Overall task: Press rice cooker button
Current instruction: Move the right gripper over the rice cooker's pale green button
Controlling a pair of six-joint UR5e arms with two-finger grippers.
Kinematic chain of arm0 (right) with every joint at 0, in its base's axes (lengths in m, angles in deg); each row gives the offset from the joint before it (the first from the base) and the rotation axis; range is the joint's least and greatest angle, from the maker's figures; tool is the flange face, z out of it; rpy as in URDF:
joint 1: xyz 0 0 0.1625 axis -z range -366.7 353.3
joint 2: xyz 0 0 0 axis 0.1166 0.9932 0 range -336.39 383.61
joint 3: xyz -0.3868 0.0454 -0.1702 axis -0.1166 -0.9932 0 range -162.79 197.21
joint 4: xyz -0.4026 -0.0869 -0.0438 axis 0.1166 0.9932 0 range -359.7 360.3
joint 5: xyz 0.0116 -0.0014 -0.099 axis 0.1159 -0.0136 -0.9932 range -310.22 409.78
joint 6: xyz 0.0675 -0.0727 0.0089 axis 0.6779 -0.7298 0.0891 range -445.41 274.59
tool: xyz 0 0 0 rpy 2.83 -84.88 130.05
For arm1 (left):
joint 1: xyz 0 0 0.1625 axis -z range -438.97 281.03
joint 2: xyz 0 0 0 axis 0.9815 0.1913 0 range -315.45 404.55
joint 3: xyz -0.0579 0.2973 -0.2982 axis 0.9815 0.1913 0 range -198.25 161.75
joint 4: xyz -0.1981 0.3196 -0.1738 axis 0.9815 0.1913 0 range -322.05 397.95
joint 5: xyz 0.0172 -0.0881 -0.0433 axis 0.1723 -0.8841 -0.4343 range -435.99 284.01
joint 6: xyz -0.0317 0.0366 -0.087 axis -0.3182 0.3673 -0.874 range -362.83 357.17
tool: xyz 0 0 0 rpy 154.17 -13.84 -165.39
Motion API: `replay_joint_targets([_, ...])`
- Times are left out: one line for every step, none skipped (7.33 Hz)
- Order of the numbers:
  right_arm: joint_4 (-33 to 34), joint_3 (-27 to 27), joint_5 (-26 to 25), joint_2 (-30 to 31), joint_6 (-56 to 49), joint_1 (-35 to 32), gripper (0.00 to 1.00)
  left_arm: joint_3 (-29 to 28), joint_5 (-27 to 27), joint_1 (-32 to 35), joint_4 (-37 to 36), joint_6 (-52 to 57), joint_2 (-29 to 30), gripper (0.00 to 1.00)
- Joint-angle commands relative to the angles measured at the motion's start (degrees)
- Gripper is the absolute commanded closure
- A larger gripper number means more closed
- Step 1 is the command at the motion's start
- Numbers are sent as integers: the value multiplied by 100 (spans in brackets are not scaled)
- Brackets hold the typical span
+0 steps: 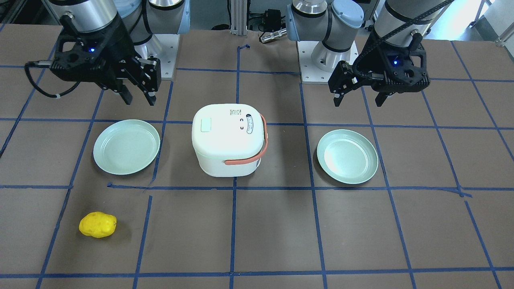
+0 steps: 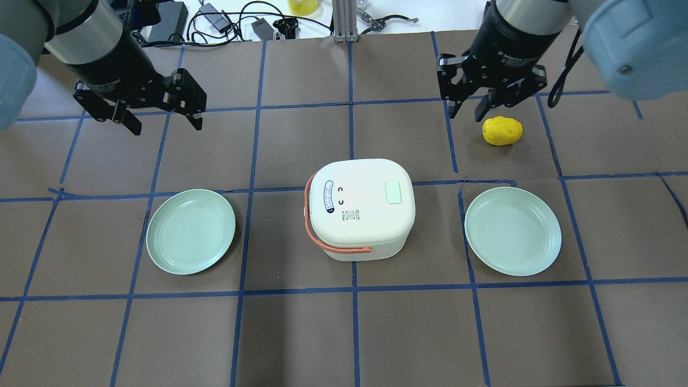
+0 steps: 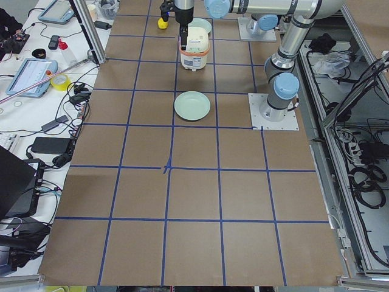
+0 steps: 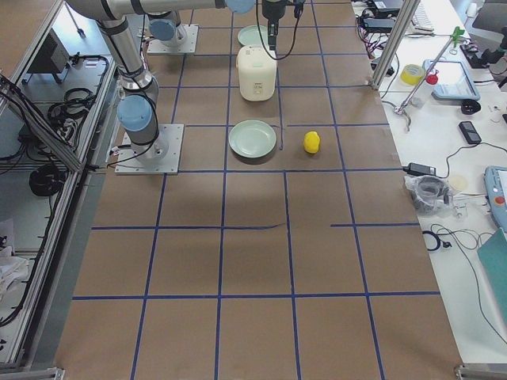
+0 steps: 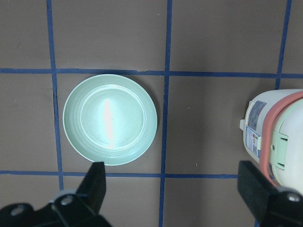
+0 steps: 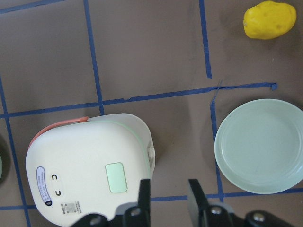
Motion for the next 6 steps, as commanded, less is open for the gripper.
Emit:
replay_joint_targets([15,304,63,-45,255,-290,100,0,0,0,0,3,0,0])
replay_joint_targets([76,462,167,-45,264,-342,100,0,0,0,0,-6,0,0])
replay_joint_targets([86,533,168,-62,256,-369,100,0,0,0,0,2,0,0])
replay_joint_targets([199,551,168,-210,255,-482,100,0,0,0,0,3,0,0])
replay_joint_targets([383,552,168,-438,264,-640,100,0,0,0,0,3,0,0])
replay_joint_targets([445,552,177,-527,290,-720,100,0,0,0,0,3,0,0])
